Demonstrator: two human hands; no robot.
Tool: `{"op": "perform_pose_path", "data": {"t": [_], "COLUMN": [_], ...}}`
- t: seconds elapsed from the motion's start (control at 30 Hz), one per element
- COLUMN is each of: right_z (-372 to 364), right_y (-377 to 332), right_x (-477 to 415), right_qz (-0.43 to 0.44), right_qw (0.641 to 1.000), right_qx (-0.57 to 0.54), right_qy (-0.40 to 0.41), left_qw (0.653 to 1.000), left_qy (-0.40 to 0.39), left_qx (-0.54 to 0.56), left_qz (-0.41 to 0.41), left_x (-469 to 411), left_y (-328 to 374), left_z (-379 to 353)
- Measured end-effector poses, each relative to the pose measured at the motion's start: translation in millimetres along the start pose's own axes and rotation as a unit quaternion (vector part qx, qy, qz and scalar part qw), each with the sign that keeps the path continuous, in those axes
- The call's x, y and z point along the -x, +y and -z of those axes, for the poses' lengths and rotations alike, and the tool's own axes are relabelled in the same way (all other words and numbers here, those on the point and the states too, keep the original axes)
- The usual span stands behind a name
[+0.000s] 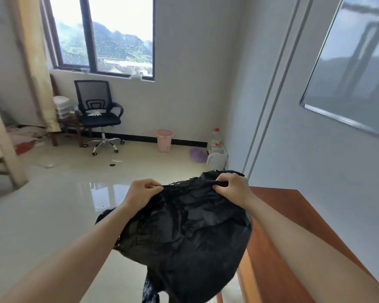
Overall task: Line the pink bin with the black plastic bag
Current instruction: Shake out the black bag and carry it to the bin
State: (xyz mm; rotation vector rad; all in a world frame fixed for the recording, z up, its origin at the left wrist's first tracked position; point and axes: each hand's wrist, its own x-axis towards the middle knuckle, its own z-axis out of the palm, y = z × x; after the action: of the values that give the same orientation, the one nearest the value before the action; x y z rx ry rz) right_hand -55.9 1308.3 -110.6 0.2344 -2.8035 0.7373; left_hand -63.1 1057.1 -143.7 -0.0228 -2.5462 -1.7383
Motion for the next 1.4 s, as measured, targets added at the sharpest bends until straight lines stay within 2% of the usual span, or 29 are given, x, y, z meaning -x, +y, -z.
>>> {"op": "perform_pose_path", "data": {"t": [0.3, 0.77, 1.0, 1.27, 1.4], "right_z": [-54.6, -144.4, -195.6, -227.6, -244.2], "right_y": [-34.7, -58.9, -75.0, -103.6, -105.5], "right_x": [-57.0, -269.6, -335.0, -396.8, -423.7], "right_qz": [-0.014, 0.044, 0.021, -0.049, -0.076], "right_qw": [0.998, 0.992, 0.992, 0.996, 0.99], "right_qx": [-0.003, -0.053, -0.021, 0.027, 0.054], "right_qy": [-0.065, -0.102, -0.123, -0.069, -0.104], "left_qw": [1.0, 0.992, 0.992, 0.99, 0.988], "left_qy": [0.002, 0.088, 0.06, -0.006, -0.038], "left_qx": [-0.022, -0.093, -0.114, -0.131, -0.138], "left_qz": [0.008, 0.021, 0.016, -0.047, -0.049], "left_x": [-58.9, -237.0, -327.4, -450.2, -493.2], "left_y": [-53.6, -80.1, -115.6, -127.4, -143.0], "left_z": [43.4, 121.8, 158.4, 191.6, 191.2]}}
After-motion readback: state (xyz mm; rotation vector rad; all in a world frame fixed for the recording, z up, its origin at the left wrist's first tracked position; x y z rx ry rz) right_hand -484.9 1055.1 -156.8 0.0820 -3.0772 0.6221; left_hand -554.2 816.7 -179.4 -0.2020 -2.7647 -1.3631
